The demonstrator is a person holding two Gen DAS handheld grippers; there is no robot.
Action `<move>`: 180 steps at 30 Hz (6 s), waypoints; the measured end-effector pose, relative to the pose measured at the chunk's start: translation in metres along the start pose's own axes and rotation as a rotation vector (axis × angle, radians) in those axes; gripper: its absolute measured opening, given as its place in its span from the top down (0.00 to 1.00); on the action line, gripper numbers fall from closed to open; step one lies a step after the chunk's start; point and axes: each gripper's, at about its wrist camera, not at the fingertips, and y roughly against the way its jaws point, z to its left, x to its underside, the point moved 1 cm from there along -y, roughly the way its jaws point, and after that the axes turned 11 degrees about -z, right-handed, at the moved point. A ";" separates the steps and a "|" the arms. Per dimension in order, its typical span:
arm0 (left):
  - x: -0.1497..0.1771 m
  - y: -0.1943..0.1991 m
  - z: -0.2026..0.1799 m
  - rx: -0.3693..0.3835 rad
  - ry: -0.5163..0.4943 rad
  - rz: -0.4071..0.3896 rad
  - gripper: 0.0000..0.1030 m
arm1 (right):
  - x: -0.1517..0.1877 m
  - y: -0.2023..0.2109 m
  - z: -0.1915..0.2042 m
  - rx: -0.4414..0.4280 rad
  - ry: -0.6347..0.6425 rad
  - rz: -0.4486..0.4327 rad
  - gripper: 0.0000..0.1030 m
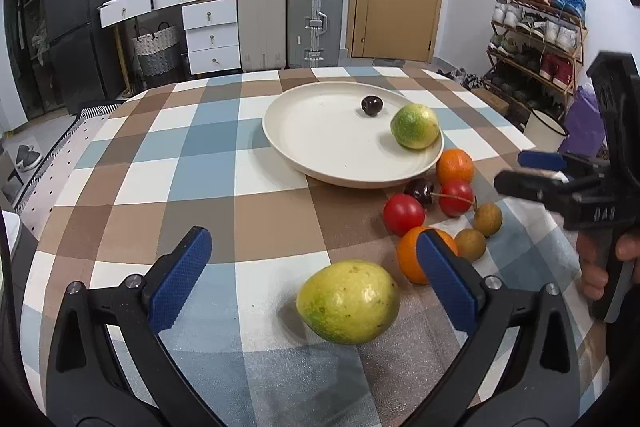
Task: Organize fruits
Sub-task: 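Pull both open tools back from the plate toward the loose fruit, then grasp the green-yellow fruit with the left tool while the right tool grasps a brown round fruit, then carry both fruits into the white plate while both tools open to release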
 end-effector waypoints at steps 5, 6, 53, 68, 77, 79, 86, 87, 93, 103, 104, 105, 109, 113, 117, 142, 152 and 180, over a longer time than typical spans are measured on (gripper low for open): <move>0.004 0.000 -0.001 -0.017 -0.006 0.018 0.01 | -0.002 -0.006 -0.015 0.013 -0.068 0.017 0.01; 0.005 0.001 0.001 -0.022 0.002 0.026 0.01 | -0.002 -0.008 -0.016 0.012 -0.069 0.023 0.01; 0.024 0.006 0.000 0.147 0.065 0.116 0.49 | 0.023 -0.019 0.021 -0.074 0.142 0.175 0.42; 0.024 0.007 0.005 0.148 0.092 0.104 0.49 | 0.030 -0.016 0.035 -0.131 0.186 0.174 0.71; 0.022 0.012 0.005 0.134 0.086 0.081 0.49 | 0.026 -0.011 0.033 -0.132 0.178 0.148 0.71; 0.021 0.014 0.005 0.128 0.082 0.072 0.49 | 0.025 -0.010 0.032 -0.130 0.172 0.139 0.71; 0.016 0.020 0.005 0.114 0.076 0.047 0.49 | 0.018 -0.004 0.027 -0.123 0.152 0.097 0.71; 0.015 0.020 0.005 0.114 0.076 0.044 0.49 | 0.016 -0.002 0.026 -0.120 0.149 0.089 0.71; 0.009 0.022 0.002 0.103 0.064 0.027 0.49 | 0.008 0.007 0.023 -0.126 0.129 0.037 0.71; -0.018 0.014 -0.006 0.102 0.050 -0.025 0.49 | 0.001 0.013 0.026 -0.165 0.093 -0.014 0.71; -0.020 0.013 -0.006 0.101 0.051 -0.030 0.49 | 0.001 0.012 0.026 -0.168 0.091 -0.016 0.71; -0.023 0.012 -0.006 0.101 0.053 -0.034 0.49 | 0.000 0.012 0.027 -0.168 0.091 -0.019 0.71; -0.032 0.006 -0.004 0.098 0.056 -0.049 0.49 | -0.002 0.011 0.028 -0.166 0.090 -0.029 0.71; -0.041 -0.002 -0.003 0.088 0.064 -0.054 0.49 | -0.007 0.012 0.025 -0.153 0.077 -0.042 0.71; -0.048 -0.009 -0.004 0.071 0.055 -0.066 0.49 | -0.014 0.018 0.023 -0.141 0.065 -0.073 0.71; -0.076 -0.040 -0.005 0.045 0.040 -0.081 0.49 | -0.058 0.001 0.031 -0.129 0.036 -0.130 0.71; -0.066 -0.062 -0.008 0.027 0.024 -0.071 0.49 | -0.051 -0.021 0.031 -0.132 0.004 -0.109 0.71; -0.054 -0.088 -0.010 0.041 0.035 -0.039 0.43 | -0.040 -0.051 0.028 -0.085 -0.005 -0.041 0.51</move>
